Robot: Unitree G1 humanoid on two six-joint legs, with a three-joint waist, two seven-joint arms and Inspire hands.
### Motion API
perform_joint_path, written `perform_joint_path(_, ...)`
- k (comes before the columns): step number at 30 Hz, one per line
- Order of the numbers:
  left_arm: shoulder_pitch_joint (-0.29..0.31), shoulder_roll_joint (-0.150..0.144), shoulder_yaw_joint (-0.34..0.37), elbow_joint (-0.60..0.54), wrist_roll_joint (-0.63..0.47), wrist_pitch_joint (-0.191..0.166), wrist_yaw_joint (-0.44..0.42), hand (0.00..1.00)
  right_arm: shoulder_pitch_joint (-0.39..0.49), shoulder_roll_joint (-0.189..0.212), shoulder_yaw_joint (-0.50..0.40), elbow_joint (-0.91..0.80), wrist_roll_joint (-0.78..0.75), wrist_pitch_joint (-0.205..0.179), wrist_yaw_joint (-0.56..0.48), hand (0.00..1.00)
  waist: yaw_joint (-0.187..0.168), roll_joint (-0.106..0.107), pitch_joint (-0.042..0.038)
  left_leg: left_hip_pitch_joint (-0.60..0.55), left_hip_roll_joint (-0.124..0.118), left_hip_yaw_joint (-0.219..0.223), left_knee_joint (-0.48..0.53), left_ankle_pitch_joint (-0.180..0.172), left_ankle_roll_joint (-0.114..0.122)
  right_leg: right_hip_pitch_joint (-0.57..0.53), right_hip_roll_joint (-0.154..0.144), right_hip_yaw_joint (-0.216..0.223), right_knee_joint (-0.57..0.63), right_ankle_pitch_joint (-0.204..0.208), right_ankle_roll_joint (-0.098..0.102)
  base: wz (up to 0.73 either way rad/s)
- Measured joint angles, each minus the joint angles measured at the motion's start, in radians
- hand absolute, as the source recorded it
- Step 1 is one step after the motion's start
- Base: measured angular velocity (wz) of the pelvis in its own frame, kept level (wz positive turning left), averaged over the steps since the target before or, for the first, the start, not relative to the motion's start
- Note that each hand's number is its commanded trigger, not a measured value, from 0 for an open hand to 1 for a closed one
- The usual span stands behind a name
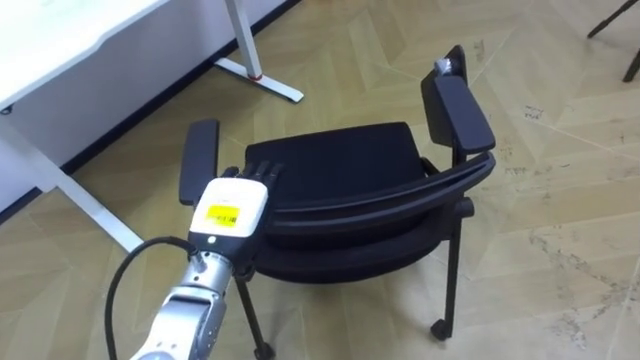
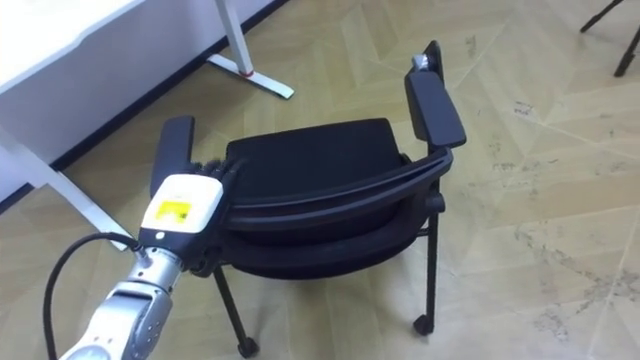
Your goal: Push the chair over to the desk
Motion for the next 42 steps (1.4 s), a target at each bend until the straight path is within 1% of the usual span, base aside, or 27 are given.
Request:
perform_joint_path(6, -0.009, -0.005, 0.002, 0.017, -0.001, 0.005, -0.001, 1.0, -0.003, 0.0, 0.0, -0.001, -0.001, 0.002, -0.005, 0.0, -0.002, -0.002, 0.0009, 0.003, 0.0, 0.003, 0.0, 0.0, 0.0, 0.0, 0.0, 0.007, -0.001, 0.0, 0.001, -0.01)
perform_joint_path(7, -0.014, -0.006, 0.002, 0.022, 0.0, 0.006, 0.0, 1.0, -0.003, 0.0, 0.0, -0.001, -0.001, 0.003, -0.007, 0.0, -0.003, -0.004, 0.001, 0.004, 0.0, 0.007, 0.0, 0.0, 0.0, 0.0, 0.0, 0.013, -0.001, 0.0, 0.001, -0.06)
perform_joint_path(8, -0.035, -0.009, 0.004, 0.045, -0.001, 0.006, -0.001, 1.0, -0.005, 0.001, 0.0, -0.002, 0.0, 0.003, -0.007, 0.0, -0.008, -0.006, 0.0012, 0.004, 0.0, 0.008, 0.0, 0.0, 0.0, -0.001, 0.0, 0.016, -0.002, 0.0, 0.001, -0.06)
perform_joint_path(9, -0.041, -0.008, 0.006, 0.049, -0.001, 0.007, -0.003, 1.0, -0.005, 0.003, 0.0, -0.005, 0.0, 0.003, -0.009, 0.0, -0.012, -0.007, 0.0016, 0.004, 0.0, 0.009, 0.0, 0.0, 0.0, -0.001, 0.0, 0.016, -0.002, 0.0, 0.001, -0.05)
perform_joint_path(10, -0.028, -0.001, 0.009, 0.034, -0.001, 0.007, -0.009, 1.0, 0.001, 0.005, 0.0, -0.014, 0.001, 0.003, -0.011, 0.0, -0.017, -0.009, 0.0006, 0.004, 0.0, 0.01, 0.0, 0.0, 0.0, -0.001, 0.0, 0.018, -0.002, 0.0, 0.001, 0.0)
perform_joint_path(13, -0.024, 0.006, 0.01, 0.025, 0.001, -0.003, -0.004, 1.0, -0.003, 0.005, -0.001, -0.028, -0.007, 0.009, -0.024, 0.0, -0.017, -0.009, -0.0001, 0.001, 0.0, 0.011, 0.0, 0.0, 0.0, -0.005, 0.0, 0.017, -0.002, 0.0, 0.001, 0.0)
perform_joint_path(15, -0.017, 0.007, 0.011, 0.018, 0.003, -0.006, 0.003, 1.0, -0.003, 0.006, -0.002, -0.047, -0.04, 0.008, -0.034, 0.0, -0.017, -0.01, -0.0005, -0.001, 0.0, 0.011, 0.001, 0.0, 0.0, -0.007, 0.0, 0.017, -0.002, 0.0, 0.001, 0.0)
perform_joint_path(17, -0.017, 0.014, 0.012, 0.013, 0.002, -0.018, 0.011, 1.0, -0.004, 0.004, -0.013, -0.052, -0.114, 0.003, -0.05, 0.0, -0.023, -0.014, -0.0028, -0.001, 0.0, 0.011, 0.001, 0.0, 0.0, -0.007, 0.0, 0.017, -0.001, 0.001, 0.0, 0.0)
perform_joint_path(19, -0.017, 0.017, 0.012, 0.012, 0.002, -0.02, 0.012, 1.0, -0.003, -0.001, -0.02, -0.058, -0.158, -0.001, -0.067, 0.0, -0.021, -0.014, -0.003, -0.001, 0.0, 0.012, 0.001, 0.0, 0.0, -0.007, 0.0, 0.017, 0.0, 0.001, 0.0, 0.0)
perform_joint_path(23, -0.012, 0.027, 0.011, 0.013, 0.001, -0.024, 0.013, 1.0, -0.005, -0.008, -0.031, -0.084, -0.277, -0.004, -0.136, 0.0, -0.022, -0.02, -0.005, 0.006, 0.0, 0.011, 0.001, 0.0, 0.0, -0.007, 0.0, 0.024, 0.01, 0.001, 0.0, -0.04)
perform_joint_path(25, -0.012, 0.029, 0.011, 0.014, 0.0, -0.026, 0.016, 1.0, -0.009, -0.013, -0.044, -0.085, -0.328, -0.005, -0.17, 0.0, -0.022, -0.025, -0.0033, 0.009, 0.0, 0.013, 0.001, 0.0, 0.0, -0.006, 0.0, 0.025, 0.015, 0.001, 0.0, -0.02)
perform_joint_path(28, -0.013, 0.03, 0.014, 0.018, -0.002, -0.03, 0.027, 1.0, -0.009, -0.034, -0.045, -0.121, -0.429, -0.005, -0.249, 0.0, -0.021, -0.035, 0.0007, 0.013, 0.0, 0.016, 0.001, 0.0, 0.0, -0.006, 0.0, 0.029, 0.018, 0.001, 0.0, -0.04)
perform_joint_path(30, -0.013, 0.03, 0.019, 0.02, -0.002, -0.035, 0.028, 1.0, -0.01, -0.046, -0.06, -0.165, -0.495, -0.004, -0.298, 0.0, -0.02, -0.042, 0.001, 0.013, 0.001, 0.023, 0.001, 0.0, 0.0, -0.011, 0.0, 0.034, 0.021, 0.001, 0.001, -0.09)
perform_joint_path(32, -0.014, 0.031, 0.023, 0.02, -0.002, -0.038, 0.028, 1.0, -0.025, -0.067, -0.072, -0.214, -0.566, -0.005, -0.366, 0.0, -0.015, -0.046, 0.0, 0.012, 0.001, 0.03, 0.002, -0.002, 0.003, -0.021, 0.0, 0.042, 0.021, 0.0, 0.002, -0.1)
perform_joint_path(34, -0.011, 0.032, 0.023, 0.017, -0.003, -0.039, 0.028, 1.0, -0.033, -0.077, -0.081, -0.248, -0.624, -0.007, -0.415, 0.0, -0.014, -0.051, 0.0, 0.015, 0.002, 0.035, 0.002, -0.003, 0.005, -0.021, 0.0, 0.044, 0.023, 0.0, 0.002, -0.03)
perform_joint_path(35, -0.008, 0.035, 0.025, 0.012, -0.003, -0.039, 0.029, 1.0, -0.032, -0.077, -0.083, -0.283, -0.667, -0.008, -0.449, 0.0, -0.014, -0.054, 0.0, 0.015, 0.002, 0.037, 0.002, -0.003, 0.005, -0.021, 0.0, 0.044, 0.023, 0.0, 0.002, -0.04)
perform_joint_path(39, 0.003, 0.036, 0.032, -0.004, -0.002, -0.043, 0.029, 1.0, -0.031, -0.077, -0.089, -0.38, -0.788, -0.012, -0.543, 0.0, -0.012, -0.057, 0.0, 0.014, 0.002, 0.046, 0.001, -0.004, 0.006, -0.022, 0.0, 0.047, 0.02, 0.001, 0.003, -0.01)
perform_joint_path(41, 0.003, 0.038, 0.035, -0.014, -0.002, -0.057, 0.028, 1.0, -0.028, -0.078, -0.088, -0.46, -0.854, -0.012, -0.589, 0.0, -0.002, -0.055, -0.0018, 0.003, 0.003, 0.048, 0.001, -0.004, 0.006, -0.036, 0.0, 0.048, 0.024, 0.001, 0.003, 0.0)
perform_joint_path(42, 0.0, 0.038, 0.035, -0.015, -0.002, -0.06, 0.028, 1.0, -0.026, -0.078, -0.088, -0.479, -0.875, -0.013, -0.6, 0.0, 0.002, -0.056, -0.0011, 0.002, 0.003, 0.049, 0.001, -0.004, 0.006, -0.038, 0.0, 0.048, 0.03, 0.001, 0.003, 0.0)
